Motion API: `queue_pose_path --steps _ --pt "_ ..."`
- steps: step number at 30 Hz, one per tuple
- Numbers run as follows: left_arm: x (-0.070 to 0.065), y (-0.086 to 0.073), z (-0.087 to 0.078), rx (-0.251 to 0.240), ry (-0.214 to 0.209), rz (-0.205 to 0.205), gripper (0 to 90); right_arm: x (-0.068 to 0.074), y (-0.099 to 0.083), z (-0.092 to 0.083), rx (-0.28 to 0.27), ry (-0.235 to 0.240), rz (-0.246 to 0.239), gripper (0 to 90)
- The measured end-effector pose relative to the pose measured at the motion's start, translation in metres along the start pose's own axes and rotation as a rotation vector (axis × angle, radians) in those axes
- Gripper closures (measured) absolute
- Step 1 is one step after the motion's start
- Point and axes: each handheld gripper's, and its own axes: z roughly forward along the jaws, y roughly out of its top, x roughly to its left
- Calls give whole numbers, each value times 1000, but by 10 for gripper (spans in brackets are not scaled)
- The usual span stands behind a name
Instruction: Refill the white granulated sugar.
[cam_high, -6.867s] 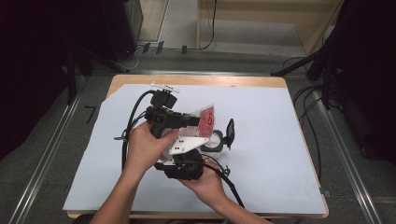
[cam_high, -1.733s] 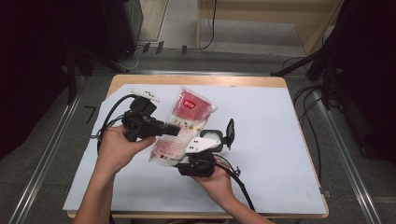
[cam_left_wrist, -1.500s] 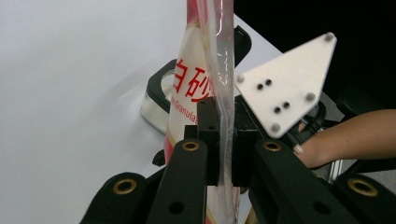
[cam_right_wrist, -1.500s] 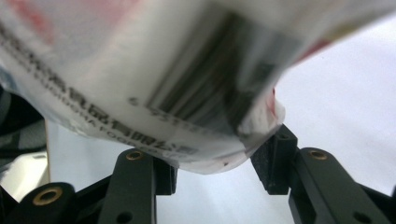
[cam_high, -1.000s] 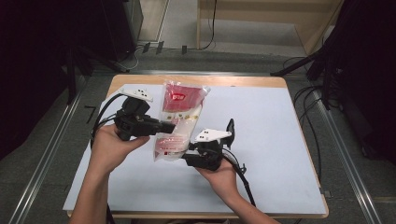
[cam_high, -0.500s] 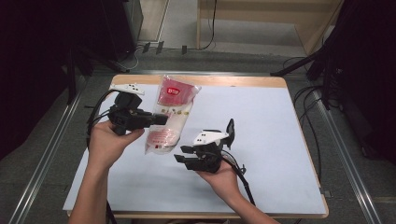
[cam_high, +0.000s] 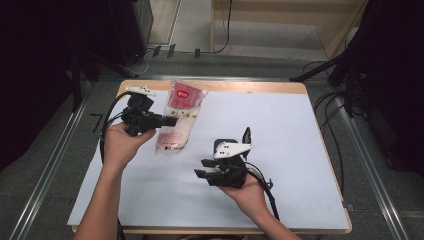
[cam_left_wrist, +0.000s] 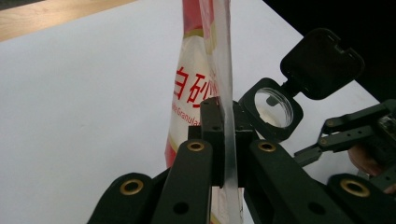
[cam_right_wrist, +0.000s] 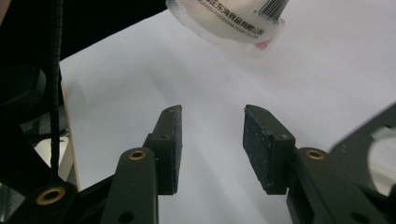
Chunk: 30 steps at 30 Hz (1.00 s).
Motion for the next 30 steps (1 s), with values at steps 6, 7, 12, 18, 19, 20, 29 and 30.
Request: queue_pose_path --steps 6,7,12,18,19,20,29,30 --pt "11 4 13 -4 6 18 900 -4 -15 -19 0 -6 -9 566" --pt "14 5 15 -7 3 20 900 -5 -17 -21 -4 -8 -13 566" --pt "26 9 28 -22 15 32 900 -9 -25 -32 -6 -24 3 562" --pt "38 8 46 -21 43 34 900 -12 -34 -40 6 -45 9 563" --pt "42 4 52 -17 37 33 900 -15 -37 -43 5 -47 19 564" --pt "42 4 52 -17 37 33 900 -15 -37 -43 5 -47 19 564" --pt "46 -11 56 -37 34 74 900 -23 -40 -57 -11 -68 26 563" --pt "46 -12 54 -35 37 77 900 -24 -41 -59 -5 -68 26 563"
